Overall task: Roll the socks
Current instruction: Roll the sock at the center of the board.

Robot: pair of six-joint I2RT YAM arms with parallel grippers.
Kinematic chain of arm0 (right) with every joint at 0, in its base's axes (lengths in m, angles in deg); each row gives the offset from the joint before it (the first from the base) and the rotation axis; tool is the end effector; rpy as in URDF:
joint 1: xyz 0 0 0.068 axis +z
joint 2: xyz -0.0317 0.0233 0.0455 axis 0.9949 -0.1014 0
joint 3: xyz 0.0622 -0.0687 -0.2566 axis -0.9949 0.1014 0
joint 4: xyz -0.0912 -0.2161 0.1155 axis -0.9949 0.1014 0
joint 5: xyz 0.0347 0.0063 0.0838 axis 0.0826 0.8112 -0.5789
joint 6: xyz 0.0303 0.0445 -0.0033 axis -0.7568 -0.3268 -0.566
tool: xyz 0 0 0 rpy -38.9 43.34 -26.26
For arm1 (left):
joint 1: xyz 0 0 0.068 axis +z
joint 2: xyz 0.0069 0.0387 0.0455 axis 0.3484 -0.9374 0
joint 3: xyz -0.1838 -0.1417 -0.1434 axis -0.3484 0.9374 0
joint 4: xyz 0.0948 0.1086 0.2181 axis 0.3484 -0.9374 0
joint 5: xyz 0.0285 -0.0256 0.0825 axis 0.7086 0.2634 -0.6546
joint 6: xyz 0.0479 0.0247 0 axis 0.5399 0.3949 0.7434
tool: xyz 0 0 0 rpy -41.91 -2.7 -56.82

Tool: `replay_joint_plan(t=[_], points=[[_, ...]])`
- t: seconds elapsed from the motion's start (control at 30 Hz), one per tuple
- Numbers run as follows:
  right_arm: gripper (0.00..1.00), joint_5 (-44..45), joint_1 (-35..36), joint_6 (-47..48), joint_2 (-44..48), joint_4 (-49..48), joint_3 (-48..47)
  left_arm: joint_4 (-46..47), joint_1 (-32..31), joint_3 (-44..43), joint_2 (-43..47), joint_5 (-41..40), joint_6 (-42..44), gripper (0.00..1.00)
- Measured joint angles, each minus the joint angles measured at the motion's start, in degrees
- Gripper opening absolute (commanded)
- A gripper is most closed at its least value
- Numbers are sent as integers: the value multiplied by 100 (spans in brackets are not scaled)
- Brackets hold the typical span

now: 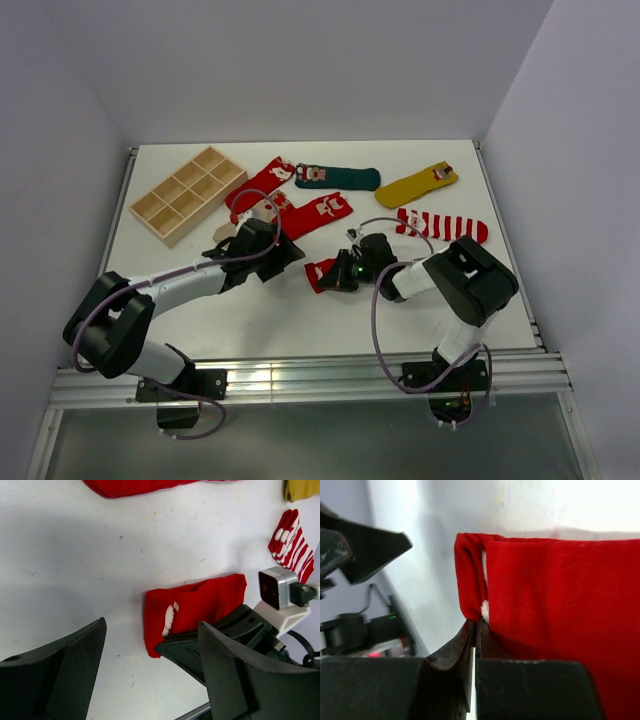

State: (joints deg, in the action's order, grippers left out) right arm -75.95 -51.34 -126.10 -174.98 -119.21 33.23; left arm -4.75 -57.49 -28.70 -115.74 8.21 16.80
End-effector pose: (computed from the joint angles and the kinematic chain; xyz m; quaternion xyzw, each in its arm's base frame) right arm 0.2331 0.1716 0.1076 -0.0137 0.8628 0.4645 0.1990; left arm 0.2337 -0.1751 0.1859 -0.2313 0.8861 -0.3014 0.2655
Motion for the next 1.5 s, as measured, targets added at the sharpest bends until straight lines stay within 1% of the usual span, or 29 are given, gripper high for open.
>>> replay_joint_plan(t=[0.13, 0.27, 0.47, 0.6, 0.67, 0.7, 0.87, 0.9, 0.97, 1.0, 1.07, 1.1, 1.17, 1.2, 1.27, 1.3, 1.37, 1.4, 1.43, 1.47, 1.5], points=[[0, -509, -221, -664, -354, -942, 326, 114, -11, -2, -170, 131, 39, 77], [0, -774, -350, -1182, -710, -1703, 494, 144, -83, -79, -581, 304, 107, 75], [0, -863, -380, -1410, -870, -1998, 527, 177, -195, -291, -999, 533, 153, 69], [0, -870, -385, -1440, -876, -2002, 527, 179, -208, -442, -1178, 575, 223, 60], [0, -870, -385, -1440, -876, -2000, 527, 146, -210, -503, -1259, 573, 273, 57], [0, -870, -385, -1440, -876, -2000, 527, 144, -210, -527, -1281, 577, 286, 54], [0, -870, -385, -1438, -876, -1996, 525, 144, -212, -699, -1504, 597, 345, 45], [0, -870, -385, -1438, -876, -1993, 522, 151, -210, -728, -1537, 612, 356, 41], [1, -872, -385, -1434, -876, -1991, 520, 153, -212, -772, -1604, 621, 382, 38], [1, -872, -385, -1423, -876, -1980, 514, 153, -212, -785, -1624, 629, 387, 34], [1, -885, -385, -1397, -876, -1947, 490, 153, -212, -811, -1668, 638, 424, 31], [1, -890, -385, -1377, -876, -1930, 481, 153, -210, -831, -1698, 656, 444, 27], [1, -905, -385, -1333, -874, -1873, 446, 155, -212, -879, -1753, 684, 463, 23], [1, -918, -385, -1309, -874, -1827, 422, 166, -210, -894, -1784, 706, 470, 18], [1, -927, -385, -1250, -857, -1725, 378, 199, -210, -909, -1805, 732, 470, 12], [2, -929, -385, -1204, -826, -1650, 356, 201, -210, -920, -1814, 741, 470, 7], [8, -914, -385, -1104, -741, -1445, 306, 197, -210, -957, -1832, 754, 485, 1], [11, -903, -385, -1032, -688, -1322, 278, 190, -210, -973, -1840, 756, 496, 0], [21, -876, -385, -955, -612, -1150, 240, 168, -210, -990, -1847, 758, 520, 0], [26, -857, -385, -896, -549, -1014, 210, 153, -212, -1003, -1849, 754, 533, 0], [36, -833, -385, -796, -450, -828, 170, 133, -212, -1016, -1849, 748, 555, 0]])
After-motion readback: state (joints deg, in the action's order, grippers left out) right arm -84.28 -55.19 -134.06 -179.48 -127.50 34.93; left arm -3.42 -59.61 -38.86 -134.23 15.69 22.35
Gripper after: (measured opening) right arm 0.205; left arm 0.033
